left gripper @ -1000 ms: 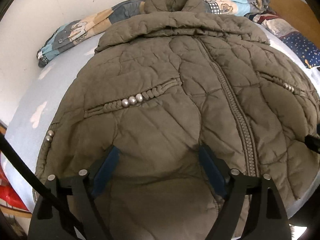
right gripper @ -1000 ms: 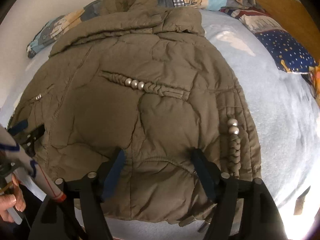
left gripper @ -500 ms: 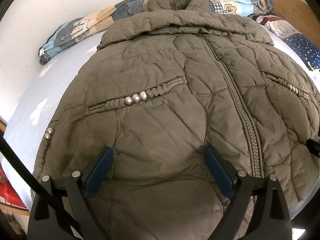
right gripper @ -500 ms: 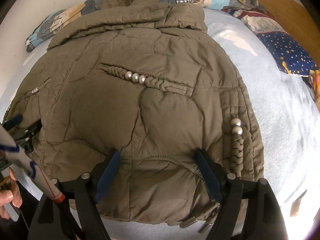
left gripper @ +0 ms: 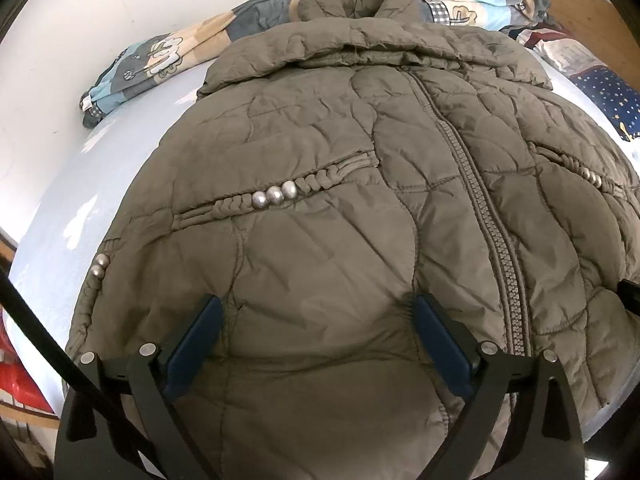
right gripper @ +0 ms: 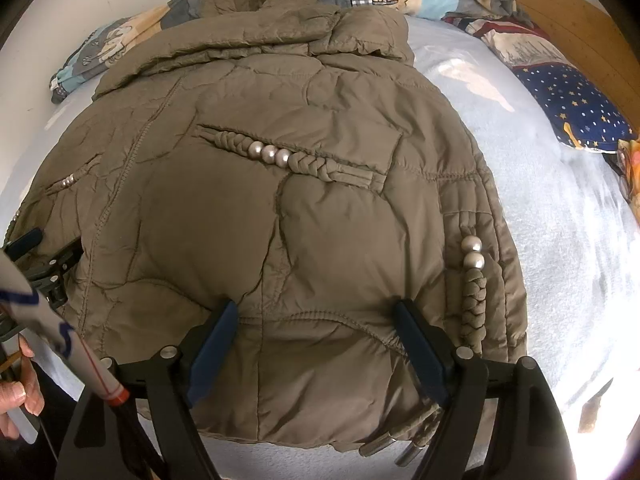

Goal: Fold large clothes
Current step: 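Grasp the jacket hem with both grippers side by side, then lift the hem with both grippers and fold it toward the hood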

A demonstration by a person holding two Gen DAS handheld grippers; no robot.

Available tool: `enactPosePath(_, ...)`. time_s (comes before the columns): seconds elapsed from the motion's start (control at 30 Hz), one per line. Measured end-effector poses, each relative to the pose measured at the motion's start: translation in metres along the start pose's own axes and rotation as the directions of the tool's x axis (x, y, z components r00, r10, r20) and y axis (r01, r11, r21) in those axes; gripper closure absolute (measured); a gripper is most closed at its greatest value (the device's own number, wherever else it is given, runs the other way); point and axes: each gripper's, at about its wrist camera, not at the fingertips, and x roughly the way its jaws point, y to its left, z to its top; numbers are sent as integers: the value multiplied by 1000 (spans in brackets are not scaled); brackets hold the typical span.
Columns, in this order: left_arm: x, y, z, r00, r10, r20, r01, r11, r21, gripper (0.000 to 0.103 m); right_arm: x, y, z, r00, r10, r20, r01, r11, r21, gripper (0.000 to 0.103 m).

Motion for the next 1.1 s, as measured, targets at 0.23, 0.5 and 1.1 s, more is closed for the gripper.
enactPosePath(0.23, 2, 2, 0, 1000, 5, -6, -5, 1000, -18, 2, 0, 0, 0, 1000, 4, 0, -4, 1000, 5, 17)
enactPosePath(0.5, 3, 3, -2, 1000, 2, -11, -2, 999, -43, 1, 4, 1, 1, 998, 66, -17, -66, 997, 33, 1)
enactPosePath(1.1, -33, 31, 137, 985, -129, 114, 135, 990, -48, 1, -84, -18, 58, 970, 213, 115, -219, 975, 41, 1)
